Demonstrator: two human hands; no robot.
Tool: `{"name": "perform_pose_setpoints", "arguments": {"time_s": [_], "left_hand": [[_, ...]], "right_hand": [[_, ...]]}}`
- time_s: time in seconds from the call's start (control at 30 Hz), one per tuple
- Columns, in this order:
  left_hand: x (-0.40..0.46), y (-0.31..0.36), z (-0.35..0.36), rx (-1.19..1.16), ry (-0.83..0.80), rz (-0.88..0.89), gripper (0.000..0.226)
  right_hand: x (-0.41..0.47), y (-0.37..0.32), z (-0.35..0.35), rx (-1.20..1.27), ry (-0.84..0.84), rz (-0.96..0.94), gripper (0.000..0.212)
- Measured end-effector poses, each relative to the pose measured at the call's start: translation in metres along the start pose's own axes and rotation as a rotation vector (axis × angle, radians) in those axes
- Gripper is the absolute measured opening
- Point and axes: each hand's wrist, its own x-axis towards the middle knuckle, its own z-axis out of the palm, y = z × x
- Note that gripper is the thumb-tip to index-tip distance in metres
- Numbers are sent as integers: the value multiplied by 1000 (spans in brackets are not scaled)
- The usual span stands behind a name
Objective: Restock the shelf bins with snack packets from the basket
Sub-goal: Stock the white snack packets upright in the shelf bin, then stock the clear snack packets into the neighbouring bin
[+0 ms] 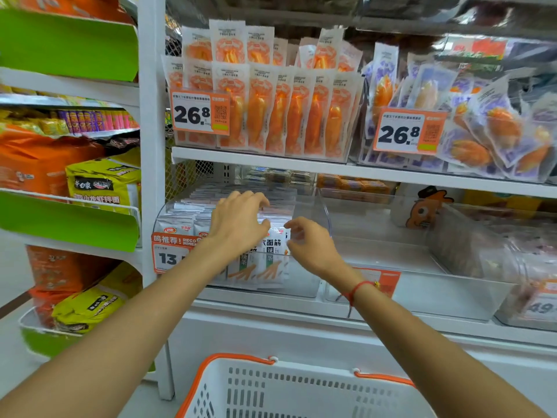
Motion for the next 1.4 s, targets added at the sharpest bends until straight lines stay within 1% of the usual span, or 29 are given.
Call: {"name": "perform_pose_setpoints", "arguments": {"time_s": [0.07, 0.13, 0.23, 0.33, 0.47, 0.57, 0.67, 0.73, 0.77, 0.8, 0.87, 0.9, 0.93, 1.0, 1.03, 1.1, 1.17, 1.2, 1.27, 1.3, 1.33, 1.37, 1.4], "left_hand": [[-15, -1, -8, -82, 63, -14, 32], [-31, 0, -13, -178, 86, -45, 25], [-58, 5, -10, -266, 17, -97, 19], [-94, 8, 14, -346, -148, -147, 16], [-150, 1, 65, -461, -407, -261, 12], [-187, -5, 103, -508, -564, -304, 9], [-219, -10, 138, -521, -732, -347, 12], [-238, -12, 160, -471, -858, -359, 20], [-248, -12, 171, -450, -923, -373, 24], [-259, -12, 182, -435, -992, -386, 25], [-283, -11, 204, -372, -1146, -352, 30], [-296, -10, 215, -334, -1221, -318, 42], [-309, -9, 226, -315, -1285, -290, 60], [-333, -3, 241, -297, -1396, -258, 95], [-343, 0, 247, -282, -1427, -245, 107], [-360, 4, 258, -258, -1401, -253, 121], [-370, 4, 262, -252, -1296, -289, 122], [-371, 2, 263, -256, -1241, -295, 120], [-368, -1, 261, -282, -1160, -283, 111], [-365, -2, 260, -300, -1127, -284, 103], [-363, -2, 259, -315, -1096, -302, 95], [-360, -1, 256, -329, -1057, -337, 90], [-358, -3, 256, -346, -1016, -395, 86]], "right_hand": [[-15, 4, -4, 29, 83, -52, 28], [-30, 7, -7, 55, 104, -69, 24], [-53, 18, -7, 113, 75, -51, 20], [-82, 34, 4, 130, -9, -5, 21], [-127, 65, 31, 136, -158, 120, 19], [-157, 92, 53, 126, -255, 195, 19], [-186, 121, 77, 117, -356, 298, 24], [-201, 141, 89, 81, -440, 369, 23], [-208, 155, 96, 49, -509, 405, 22], [-215, 167, 100, 0, -615, 440, 22], [-230, 195, 109, -154, -869, 484, 35], [-238, 211, 113, -218, -970, 494, 47], [-246, 221, 113, -270, -1044, 505, 60], [-262, 244, 113, -328, -1085, 525, 86], [-269, 254, 110, -325, -1080, 555, 97], [-284, 269, 107, -331, -1047, 612, 112], [-296, 278, 105, -390, -1037, 633, 116], [-302, 281, 105, -441, -1043, 615, 116], [-311, 281, 108, -610, -1059, 491, 115], [-314, 283, 110, -689, -1046, 412, 113], [-316, 283, 112, -755, -1030, 371, 109], [-318, 283, 114, -792, -998, 327, 101], [-319, 284, 116, -811, -963, 287, 87]]}}
